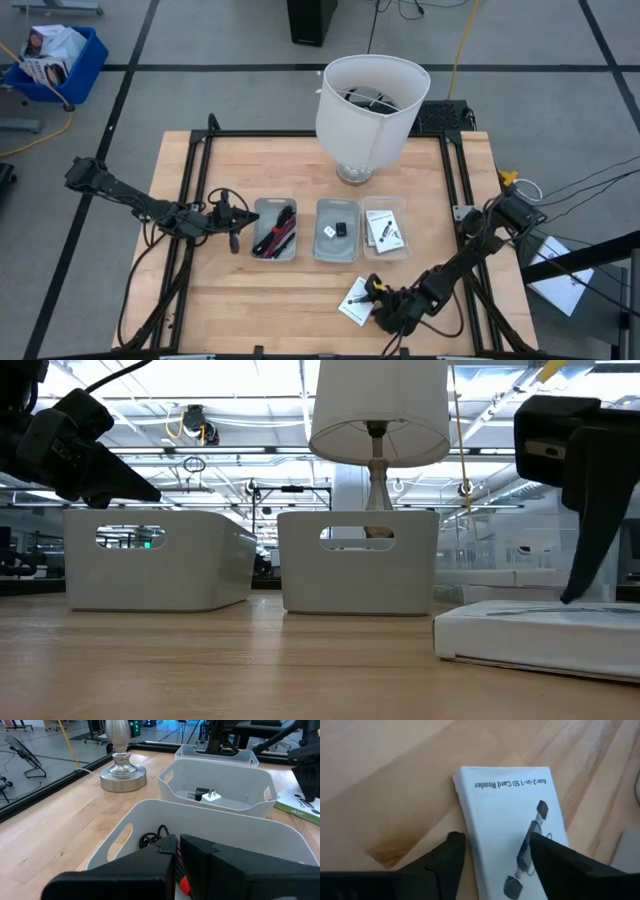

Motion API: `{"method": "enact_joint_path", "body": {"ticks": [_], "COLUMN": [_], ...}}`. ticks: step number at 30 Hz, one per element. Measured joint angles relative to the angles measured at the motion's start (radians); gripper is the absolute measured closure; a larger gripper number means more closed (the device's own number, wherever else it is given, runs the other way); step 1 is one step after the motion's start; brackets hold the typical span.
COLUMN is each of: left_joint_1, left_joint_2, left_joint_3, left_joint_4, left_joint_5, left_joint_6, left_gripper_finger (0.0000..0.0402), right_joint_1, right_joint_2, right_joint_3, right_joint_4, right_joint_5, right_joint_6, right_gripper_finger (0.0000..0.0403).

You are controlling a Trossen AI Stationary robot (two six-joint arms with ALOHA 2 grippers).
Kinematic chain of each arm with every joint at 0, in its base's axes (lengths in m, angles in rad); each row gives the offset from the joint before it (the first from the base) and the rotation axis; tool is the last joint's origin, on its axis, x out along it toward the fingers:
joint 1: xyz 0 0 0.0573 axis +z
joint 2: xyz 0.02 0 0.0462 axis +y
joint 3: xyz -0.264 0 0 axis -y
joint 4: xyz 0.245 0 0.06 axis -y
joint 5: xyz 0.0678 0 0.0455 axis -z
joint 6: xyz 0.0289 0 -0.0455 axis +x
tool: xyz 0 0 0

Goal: Pick and place items into bin
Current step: Put the white card reader box into the transparent bin

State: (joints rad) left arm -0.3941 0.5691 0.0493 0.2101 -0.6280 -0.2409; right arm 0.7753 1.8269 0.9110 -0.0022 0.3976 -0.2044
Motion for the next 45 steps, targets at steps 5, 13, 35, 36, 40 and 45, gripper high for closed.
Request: {"method": "enact_joint_path", "body": {"ticks": [5,13,35,36,40,45], "left_joint_1": [0.000,0.000,0.000,0.000,0.000,0.000], "left_joint_2": [0.000,0.000,0.000,0.000,0.000,0.000], "left_joint_3": [0.000,0.000,0.000,0.000,0.000,0.000], "left_joint_4": [-0.005,-0.005,0.001,0.003,0.003,0.003], "left_joint_5": [0.000,0.000,0.000,0.000,0.005,0.008], "left_joint_6": [0.000,-0.008,-0.028,-0.030,-0.035,-0.036], "left_gripper_finger": [0.0371,0.0371,0.0371,0.0371,0.0371,0.0371], "right_joint_1": [-0.001,-0.015,-0.077,-0.094,-0.173,-0.295], "right_joint_2": [0.010,0.012,-0.066,-0.077,-0.151,-0.232], "right_joint_3": [0.001,-0.001,0.696,0.703,0.706,0.707], "right_joint_4": [-0.004,-0.010,-1.182,-1.221,-1.303,-1.324], "right_joint_5": [-0.042,-0.133,0.388,0.388,0.387,0.321], "right_joint_6": [0.035,0.126,0.457,0.511,0.775,1.066], "right_gripper_finger": [0.0252,0.0391,0.0402,0.0402,0.0402,0.0402]}}
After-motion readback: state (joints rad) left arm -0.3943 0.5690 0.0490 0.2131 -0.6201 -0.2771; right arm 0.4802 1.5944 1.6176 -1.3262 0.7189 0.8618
